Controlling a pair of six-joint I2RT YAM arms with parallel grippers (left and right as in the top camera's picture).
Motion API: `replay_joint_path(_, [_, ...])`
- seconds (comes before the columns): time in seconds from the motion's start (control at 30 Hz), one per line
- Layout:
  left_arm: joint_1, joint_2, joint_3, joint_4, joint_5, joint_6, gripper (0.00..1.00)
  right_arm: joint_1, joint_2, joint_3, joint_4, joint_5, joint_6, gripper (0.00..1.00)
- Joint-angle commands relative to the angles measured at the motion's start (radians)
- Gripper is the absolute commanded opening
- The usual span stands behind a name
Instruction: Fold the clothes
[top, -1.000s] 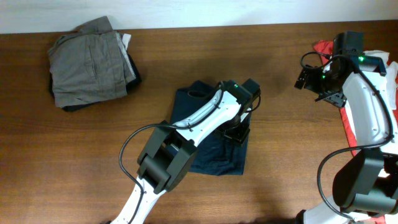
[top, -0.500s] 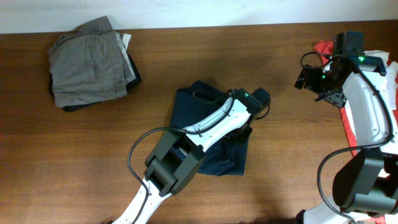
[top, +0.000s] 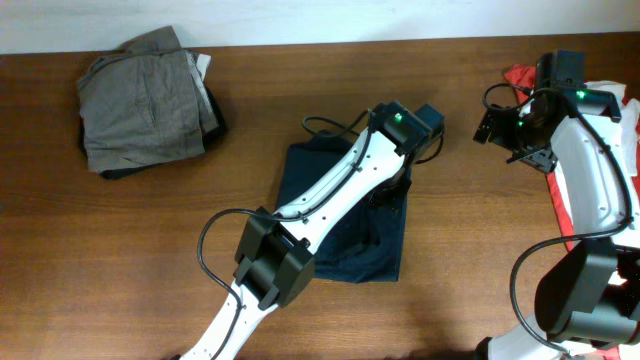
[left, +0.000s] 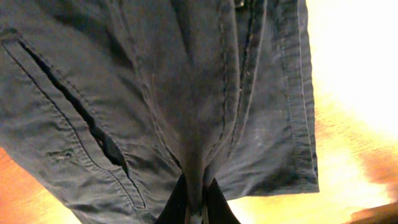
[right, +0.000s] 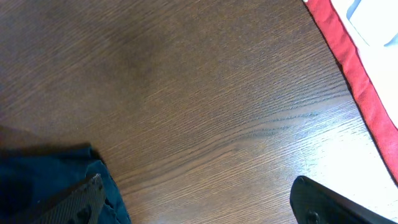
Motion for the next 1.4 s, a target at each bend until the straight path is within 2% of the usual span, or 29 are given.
replay_joint_path(0.0, [0.002, 0.0, 0.018, -0.011, 0.008, -0.014, 0.0, 0.002, -0.008, 0.005, 0.002, 0.013, 0.011, 0.99])
replay_joint_path(0.2, [0.0, 0.001, 0.014, 0.094, 0.143, -0.013, 0.0, 0.002, -0.008, 0.005, 0.002, 0.013, 0.011, 0.99])
replay_joint_path(0.33, [-0.015, 0.002, -0.032, 0.165, 0.142, -0.023, 0.01, 0.002, -0.008, 0.005, 0.002, 0.013, 0.011, 0.99])
replay_joint_path(0.47, [-0.023, 0.002, -0.132, 0.296, 0.151, -0.062, 0.01, 0.002, -0.008, 0.005, 0.002, 0.013, 0.011, 0.99])
replay_joint_path(0.7, [-0.032, 0.003, -0.233, 0.526, 0.21, -0.063, 0.01, 0.002, -0.008, 0.005, 0.002, 0.013, 0.011, 0.99])
replay_joint_path(0.73, [-0.033, 0.003, -0.24, 0.542, 0.211, -0.063, 0.09, 0.002, -0.008, 0.005, 0.002, 0.013, 0.011, 0.99])
replay_joint_path(0.77, [-0.035, 0.003, -0.24, 0.545, 0.211, -0.063, 0.26, 0.002, -0.008, 0.005, 0.002, 0.013, 0.011, 0.99])
replay_joint_path(0.8, [-0.036, 0.003, -0.24, 0.543, 0.214, -0.062, 0.57, 0.002, -0.008, 0.005, 0.002, 0.013, 0.011, 0.99])
replay_joint_path(0.93, [-0.036, -0.013, -0.178, 0.454, 0.254, -0.018, 0.62, 0.002, -0.008, 0.005, 0.002, 0.013, 0.011, 0.98])
replay_joint_path(1.0, [-0.002, -0.053, -0.075, 0.256, 0.135, 0.013, 0.62, 0.002, -0.008, 0.005, 0.002, 0.013, 0.011, 0.99])
replay_joint_path(1.1, [0.112, -0.072, -0.071, 0.124, 0.038, 0.014, 0.61, 0.002, -0.008, 0.005, 0.002, 0.013, 0.011, 0.99])
replay_joint_path(1.13, [0.141, -0.072, -0.077, 0.115, 0.045, 0.014, 0.54, 0.002, -0.008, 0.005, 0.002, 0.013, 0.011, 0.99])
replay_joint_path(1.17, [0.174, -0.072, -0.078, 0.107, 0.084, 0.014, 0.37, 0.002, -0.008, 0.005, 0.002, 0.013, 0.011, 0.99])
replay_joint_path(1.2, [0.195, -0.071, -0.079, 0.106, 0.126, 0.014, 0.13, 0.002, -0.008, 0.005, 0.002, 0.013, 0.011, 0.99])
replay_joint_path(1.23, [0.206, -0.071, -0.084, 0.107, 0.14, 0.014, 0.01, 0.002, -0.008, 0.005, 0.002, 0.013, 0.011, 0.99])
replay_joint_path(1.3, [0.188, -0.071, -0.124, 0.137, 0.151, 0.014, 0.01, 0.002, -0.008, 0.005, 0.002, 0.013, 0.011, 0.99])
replay_joint_path(1.37, [0.137, -0.07, -0.211, 0.233, 0.223, 0.013, 0.0, 0.002, -0.008, 0.005, 0.002, 0.013, 0.011, 0.99])
